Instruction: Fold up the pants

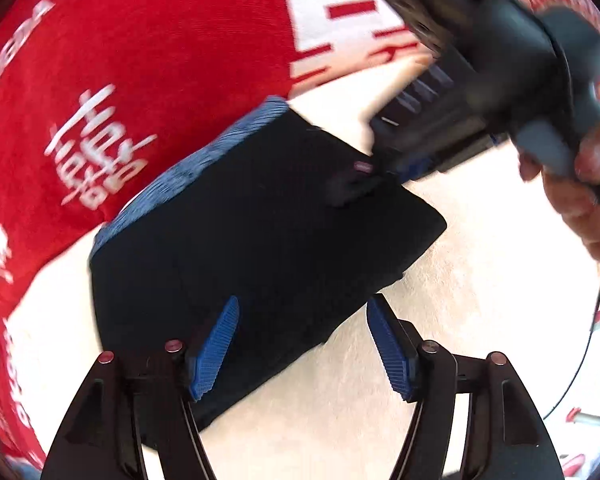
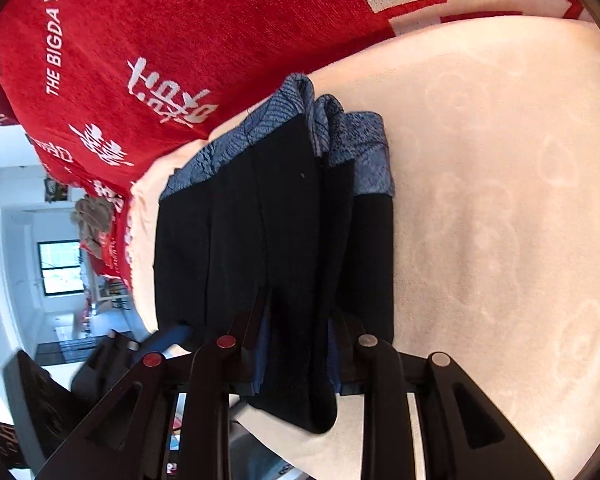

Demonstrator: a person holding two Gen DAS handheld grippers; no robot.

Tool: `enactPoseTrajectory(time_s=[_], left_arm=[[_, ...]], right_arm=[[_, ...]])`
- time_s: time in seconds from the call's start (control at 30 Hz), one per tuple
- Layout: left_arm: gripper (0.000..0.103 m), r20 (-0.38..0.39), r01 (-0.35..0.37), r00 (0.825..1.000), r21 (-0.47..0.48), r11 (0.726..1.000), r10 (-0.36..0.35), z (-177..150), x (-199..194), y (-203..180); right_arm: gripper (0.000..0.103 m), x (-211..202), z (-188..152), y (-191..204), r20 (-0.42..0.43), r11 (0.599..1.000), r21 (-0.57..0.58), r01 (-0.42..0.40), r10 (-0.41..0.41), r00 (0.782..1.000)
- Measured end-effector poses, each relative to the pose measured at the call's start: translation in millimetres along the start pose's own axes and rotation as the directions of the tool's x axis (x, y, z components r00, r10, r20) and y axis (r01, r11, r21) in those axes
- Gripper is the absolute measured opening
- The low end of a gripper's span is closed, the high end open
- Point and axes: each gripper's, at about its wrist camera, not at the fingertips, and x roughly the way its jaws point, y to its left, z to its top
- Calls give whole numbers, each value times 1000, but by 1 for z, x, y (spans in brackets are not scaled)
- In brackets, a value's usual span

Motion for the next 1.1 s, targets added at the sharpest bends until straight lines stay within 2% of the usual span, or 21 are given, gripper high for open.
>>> enactPoseTrajectory(time_s=[0.17,0.23,0.33,0.4,0.5,0.53,0.63,0.73,1.1], left_arm=[[68,-23,-37,999,-185,982,33,-8,-11,59],[68,-74,-95,994,-254,963,78,-11,-1,86],[68,-115,-143,987,-328,934,111,-17,16,115],[68,-143,-146,985,-355,923,101,-21,30,128],[70,-160,-119,985,-413,903,57,-31,41,136],[76,-160,-126,985,-413,902,64,-32,41,134],[78,-165,-118,985,-422,899,52,-34,43,132],[87,-177,-118,983,-423,898,46,-34,48,131],[87,-210,-127,977,-459,879,32,-30,53,136]], right_arm=[[29,-14,-16,7,40,993,-11,119,-118,992],[29,-23,-21,10,69,989,-13,147,-146,987],[28,-40,-26,22,134,987,-34,160,-154,979],[28,-44,-28,32,151,986,-60,158,-148,977],[28,-30,-33,37,112,983,-79,168,-159,981],[28,-23,-35,38,94,979,-84,185,-177,980],[28,-4,-48,34,55,965,-89,248,-244,968],[28,-5,-55,28,69,972,-51,230,-227,972],[28,-10,-60,30,64,975,-73,208,-203,977]])
